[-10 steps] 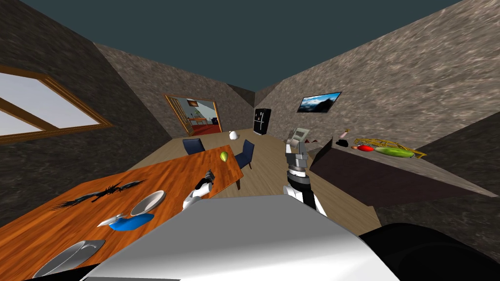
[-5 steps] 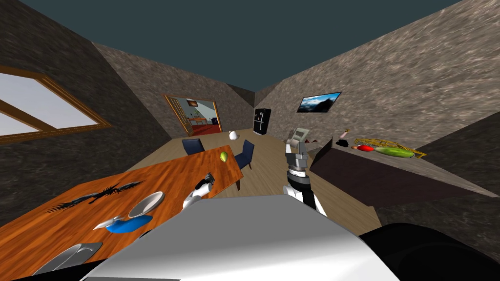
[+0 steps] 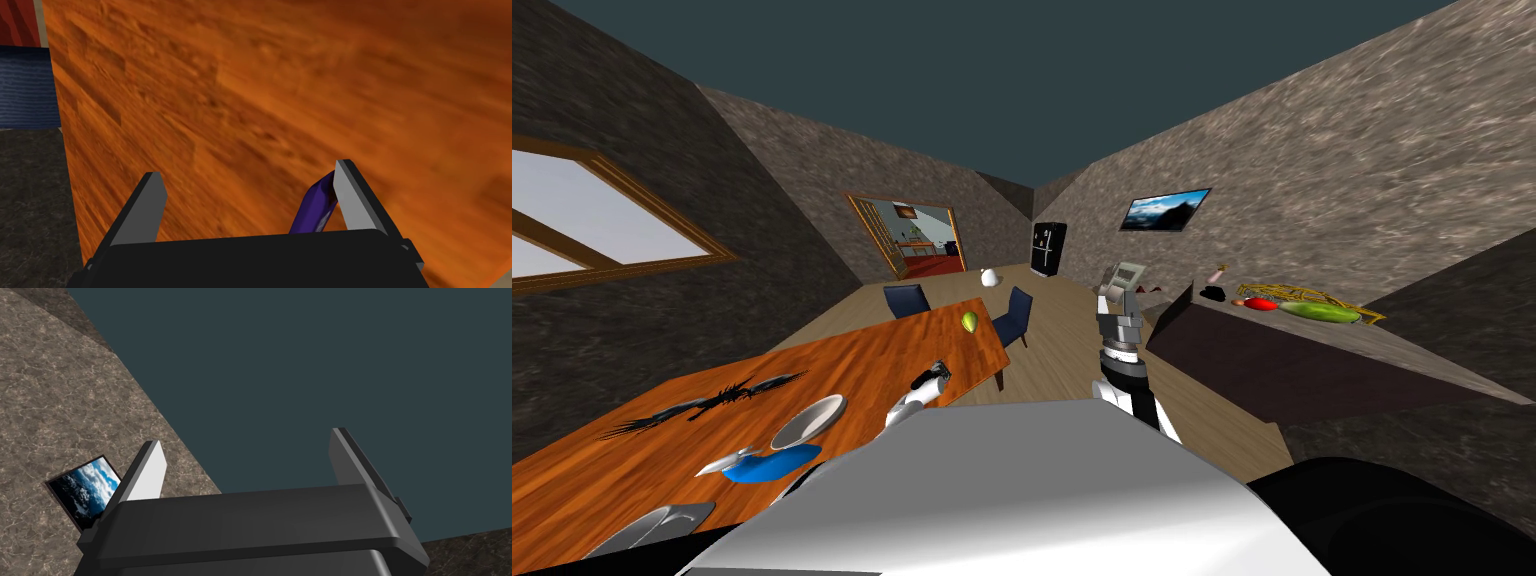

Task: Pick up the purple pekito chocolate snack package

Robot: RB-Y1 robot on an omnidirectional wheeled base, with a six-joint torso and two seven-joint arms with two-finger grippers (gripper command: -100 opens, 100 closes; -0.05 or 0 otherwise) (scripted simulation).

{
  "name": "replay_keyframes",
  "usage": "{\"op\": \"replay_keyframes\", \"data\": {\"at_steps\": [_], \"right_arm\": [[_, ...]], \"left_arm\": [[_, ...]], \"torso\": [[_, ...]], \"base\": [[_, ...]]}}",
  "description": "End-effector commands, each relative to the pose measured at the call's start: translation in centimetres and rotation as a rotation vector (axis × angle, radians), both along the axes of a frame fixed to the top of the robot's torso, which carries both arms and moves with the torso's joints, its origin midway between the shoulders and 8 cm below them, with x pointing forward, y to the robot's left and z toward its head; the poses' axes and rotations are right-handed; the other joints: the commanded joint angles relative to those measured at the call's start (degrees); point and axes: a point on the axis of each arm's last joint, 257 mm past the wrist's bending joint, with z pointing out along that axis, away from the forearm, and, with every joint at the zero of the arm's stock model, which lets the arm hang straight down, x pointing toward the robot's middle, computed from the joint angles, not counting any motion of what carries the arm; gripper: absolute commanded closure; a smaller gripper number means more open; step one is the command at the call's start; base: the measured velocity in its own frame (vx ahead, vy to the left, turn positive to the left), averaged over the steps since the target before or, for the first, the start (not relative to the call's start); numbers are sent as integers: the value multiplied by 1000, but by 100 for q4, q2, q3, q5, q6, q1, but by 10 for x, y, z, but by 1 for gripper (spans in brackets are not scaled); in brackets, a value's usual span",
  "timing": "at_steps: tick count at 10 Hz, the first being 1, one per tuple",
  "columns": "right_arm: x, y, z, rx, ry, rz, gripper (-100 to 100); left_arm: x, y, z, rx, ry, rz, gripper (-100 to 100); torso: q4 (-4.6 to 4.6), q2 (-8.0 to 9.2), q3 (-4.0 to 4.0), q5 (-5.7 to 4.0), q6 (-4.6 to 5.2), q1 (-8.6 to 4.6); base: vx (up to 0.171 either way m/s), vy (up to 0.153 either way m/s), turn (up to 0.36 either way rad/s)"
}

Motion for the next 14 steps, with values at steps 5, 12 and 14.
{"op": "replay_keyframes", "data": {"at_steps": [5,12,14], "right_arm": [[0,0,0,0,0,0,0],[0,0,0,0,0,0,0],[0,0,0,0,0,0,0]], "left_arm": [[-33,2,-31,-84,115,72,-100],[-65,17,-44,-118,153,139,-100],[-78,23,-47,-118,155,157,-100]], "torso": [[0,0,0,0,0,-1],[1,5,3,0,0,-1],[-2,-6,-4,1,0,2]], "base": [[16,-2,-4],[12,0,-31],[41,6,-123]]}}
